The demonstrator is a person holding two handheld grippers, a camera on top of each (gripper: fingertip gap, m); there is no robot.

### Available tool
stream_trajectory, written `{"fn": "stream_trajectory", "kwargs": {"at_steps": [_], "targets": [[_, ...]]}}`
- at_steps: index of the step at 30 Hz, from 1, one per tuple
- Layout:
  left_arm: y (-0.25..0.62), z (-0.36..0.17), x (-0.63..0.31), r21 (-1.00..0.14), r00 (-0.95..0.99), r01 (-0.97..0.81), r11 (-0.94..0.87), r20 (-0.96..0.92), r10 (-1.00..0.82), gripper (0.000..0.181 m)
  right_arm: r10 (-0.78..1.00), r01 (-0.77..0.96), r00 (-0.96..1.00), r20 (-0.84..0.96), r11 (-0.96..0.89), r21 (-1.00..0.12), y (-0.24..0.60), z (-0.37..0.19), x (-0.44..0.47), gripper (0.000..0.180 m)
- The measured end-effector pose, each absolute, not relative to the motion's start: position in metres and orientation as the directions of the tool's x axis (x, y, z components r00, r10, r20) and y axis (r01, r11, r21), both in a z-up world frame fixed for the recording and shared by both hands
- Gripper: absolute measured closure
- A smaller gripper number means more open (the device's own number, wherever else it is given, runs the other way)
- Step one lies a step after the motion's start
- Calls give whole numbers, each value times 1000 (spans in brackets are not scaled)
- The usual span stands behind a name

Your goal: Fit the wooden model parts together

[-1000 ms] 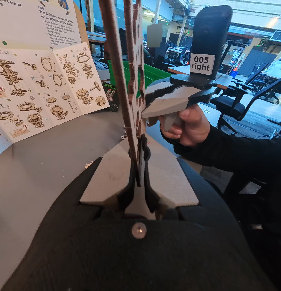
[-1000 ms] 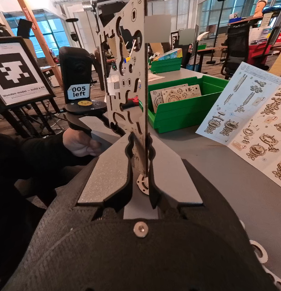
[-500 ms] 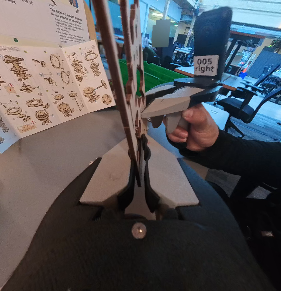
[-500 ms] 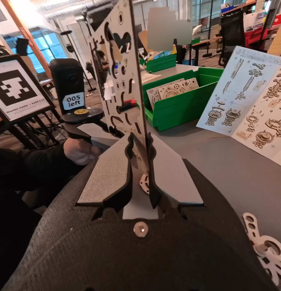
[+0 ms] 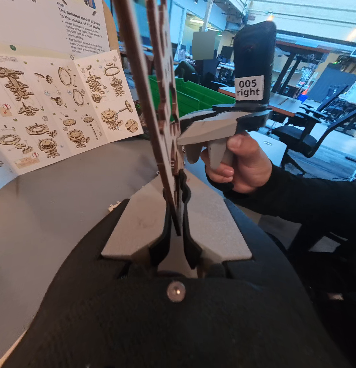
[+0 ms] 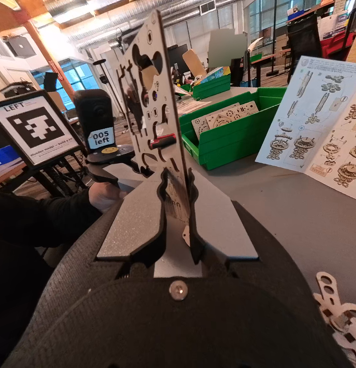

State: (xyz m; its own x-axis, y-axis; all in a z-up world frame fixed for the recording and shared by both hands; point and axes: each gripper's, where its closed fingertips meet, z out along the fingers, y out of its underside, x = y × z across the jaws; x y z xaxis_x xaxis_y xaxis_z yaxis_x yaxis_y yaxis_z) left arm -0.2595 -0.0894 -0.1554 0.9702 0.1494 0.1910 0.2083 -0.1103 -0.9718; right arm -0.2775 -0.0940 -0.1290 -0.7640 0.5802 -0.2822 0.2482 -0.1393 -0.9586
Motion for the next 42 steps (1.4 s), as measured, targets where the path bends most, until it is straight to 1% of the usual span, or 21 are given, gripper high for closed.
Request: {"fn": "stream_trajectory", "kwargs": {"at_steps": [5, 11, 14, 19, 23, 32, 39, 42], "targets": [[-85, -157, -258, -977, 971, 185, -105, 166, 173, 177, 606, 254, -745, -280, -130, -958, -90, -131, -278, 165], [-86, -153, -259, -980, 972, 178, -94, 160, 174, 178, 617, 204, -754, -227, -109, -973, -92, -126, -276, 165], [-88, -149, -257, -971, 967, 230, -71, 220, 128, 179, 563, 211, -786, -254, -142, -967, -94, -122, -274, 164], [-90, -150, -256, -948, 948, 314, -58, 310, 69, 179, 572, 181, -799, -189, -71, -981, -95, -125, -271, 166], [-89, -152, -256, -949, 950, 308, -73, 303, 70, 180, 556, 200, -806, -206, -73, -977, -95, -127, -272, 166], [-91, -152, -256, -950, 953, 299, -94, 293, 74, 180, 543, 198, -820, -181, -27, -980, -96, -129, -272, 166], [-90, -149, -254, -976, 977, 180, -126, 162, 138, 178, 553, 166, -821, -141, -4, -986, -95, -125, -269, 166], [-88, -149, -255, -975, 973, 195, -107, 178, 148, 179, 597, 162, -793, -120, 16, -987, -93, -126, -272, 166]]}}
